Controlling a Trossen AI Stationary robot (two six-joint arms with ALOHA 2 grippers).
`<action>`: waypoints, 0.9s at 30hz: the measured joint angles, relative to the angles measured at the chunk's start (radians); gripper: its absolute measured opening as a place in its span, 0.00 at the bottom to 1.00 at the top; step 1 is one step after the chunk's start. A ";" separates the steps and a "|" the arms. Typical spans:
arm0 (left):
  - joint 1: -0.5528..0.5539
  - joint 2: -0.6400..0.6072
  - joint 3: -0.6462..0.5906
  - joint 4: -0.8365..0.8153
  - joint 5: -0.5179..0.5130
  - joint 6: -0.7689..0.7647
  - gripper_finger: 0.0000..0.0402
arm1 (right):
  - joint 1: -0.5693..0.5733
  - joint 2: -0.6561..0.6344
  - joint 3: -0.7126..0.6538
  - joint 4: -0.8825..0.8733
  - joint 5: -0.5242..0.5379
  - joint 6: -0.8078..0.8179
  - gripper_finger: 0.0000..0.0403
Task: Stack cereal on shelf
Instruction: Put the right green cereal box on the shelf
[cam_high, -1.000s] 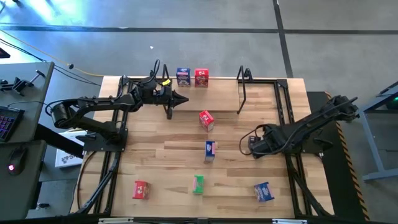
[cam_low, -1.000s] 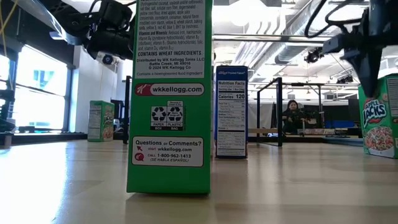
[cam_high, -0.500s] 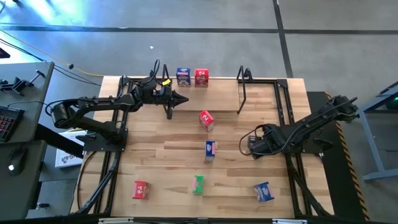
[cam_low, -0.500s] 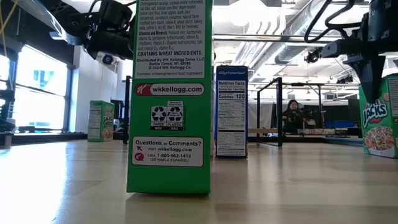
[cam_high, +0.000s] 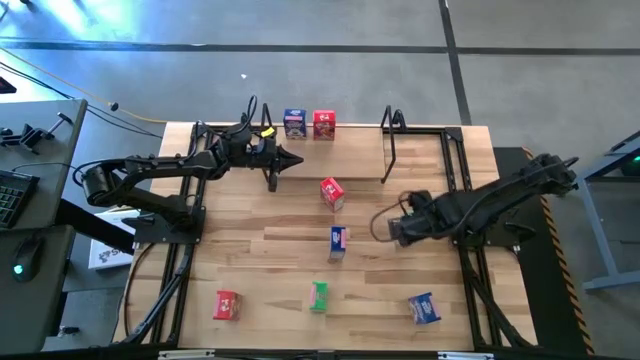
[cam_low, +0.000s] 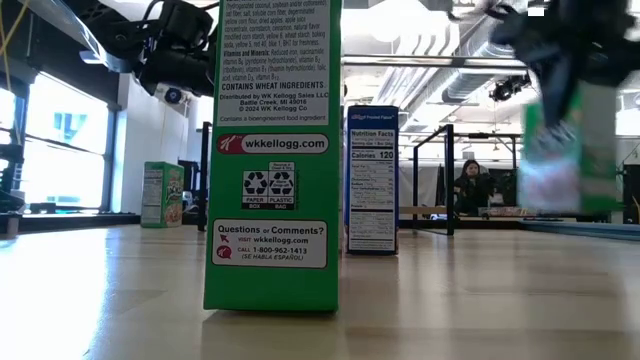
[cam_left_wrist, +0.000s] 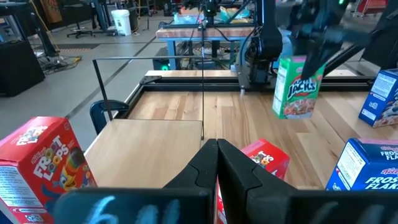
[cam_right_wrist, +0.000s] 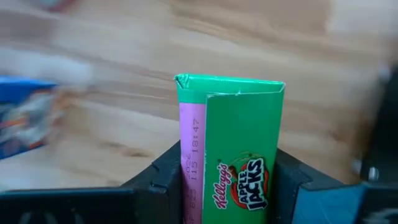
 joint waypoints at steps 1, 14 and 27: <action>0.000 0.000 0.000 0.001 0.000 0.000 0.00 | -0.024 0.000 0.030 -0.002 0.008 -0.073 0.33; 0.000 0.000 0.000 0.002 0.000 -0.008 0.00 | -0.487 0.155 0.504 0.147 0.115 -1.383 0.33; 0.000 0.000 0.000 -0.003 0.000 -0.008 0.00 | -0.887 0.636 0.960 0.001 -0.130 -2.200 0.33</action>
